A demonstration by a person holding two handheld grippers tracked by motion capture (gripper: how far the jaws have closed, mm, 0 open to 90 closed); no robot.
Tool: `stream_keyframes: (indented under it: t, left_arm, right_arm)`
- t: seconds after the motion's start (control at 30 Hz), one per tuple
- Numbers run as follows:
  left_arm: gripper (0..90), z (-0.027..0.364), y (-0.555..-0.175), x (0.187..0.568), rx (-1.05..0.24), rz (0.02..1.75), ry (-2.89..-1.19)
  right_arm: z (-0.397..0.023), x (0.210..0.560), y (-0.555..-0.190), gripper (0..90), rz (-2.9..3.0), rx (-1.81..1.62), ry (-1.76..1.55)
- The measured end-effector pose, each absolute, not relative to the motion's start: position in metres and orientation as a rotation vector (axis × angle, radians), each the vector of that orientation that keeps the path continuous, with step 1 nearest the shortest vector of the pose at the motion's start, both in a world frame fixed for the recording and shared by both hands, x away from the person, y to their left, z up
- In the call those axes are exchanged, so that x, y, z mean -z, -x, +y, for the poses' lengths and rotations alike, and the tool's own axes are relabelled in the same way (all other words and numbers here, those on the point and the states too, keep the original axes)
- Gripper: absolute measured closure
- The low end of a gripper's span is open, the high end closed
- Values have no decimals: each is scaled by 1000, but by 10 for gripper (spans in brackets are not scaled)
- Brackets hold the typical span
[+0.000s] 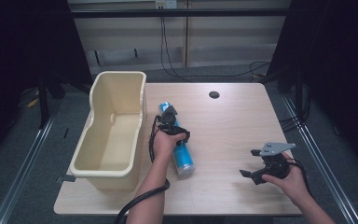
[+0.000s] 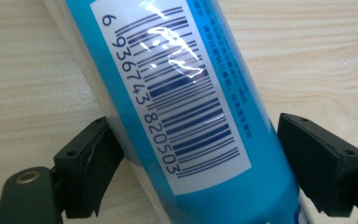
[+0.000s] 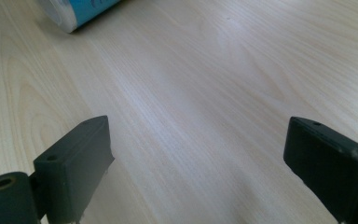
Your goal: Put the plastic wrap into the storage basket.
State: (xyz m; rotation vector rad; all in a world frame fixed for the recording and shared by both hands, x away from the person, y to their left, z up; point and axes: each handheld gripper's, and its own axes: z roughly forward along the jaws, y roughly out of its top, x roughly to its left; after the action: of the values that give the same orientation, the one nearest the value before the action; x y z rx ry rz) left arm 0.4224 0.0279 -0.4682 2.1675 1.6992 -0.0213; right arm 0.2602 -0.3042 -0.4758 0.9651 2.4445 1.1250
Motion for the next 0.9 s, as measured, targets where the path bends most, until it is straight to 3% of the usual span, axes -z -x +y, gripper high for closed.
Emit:
stream_keyframes:
  t: [0.37, 0.73, 0.9]
  left_arm:
    - [131, 24, -424, 471, -55, 1688, -2151]
    - [177, 22, -425, 476, -58, 1755, -2131]
    - [204, 24, -425, 476, -32, 1830, -2024]
  right_arm:
    - [-304, 476, -261, 75, 2440, -1121, -971]
    - [-304, 476, -261, 75, 2441, -1128, -971]
    - [-303, 477, -261, 77, 2444, -1124, -974]
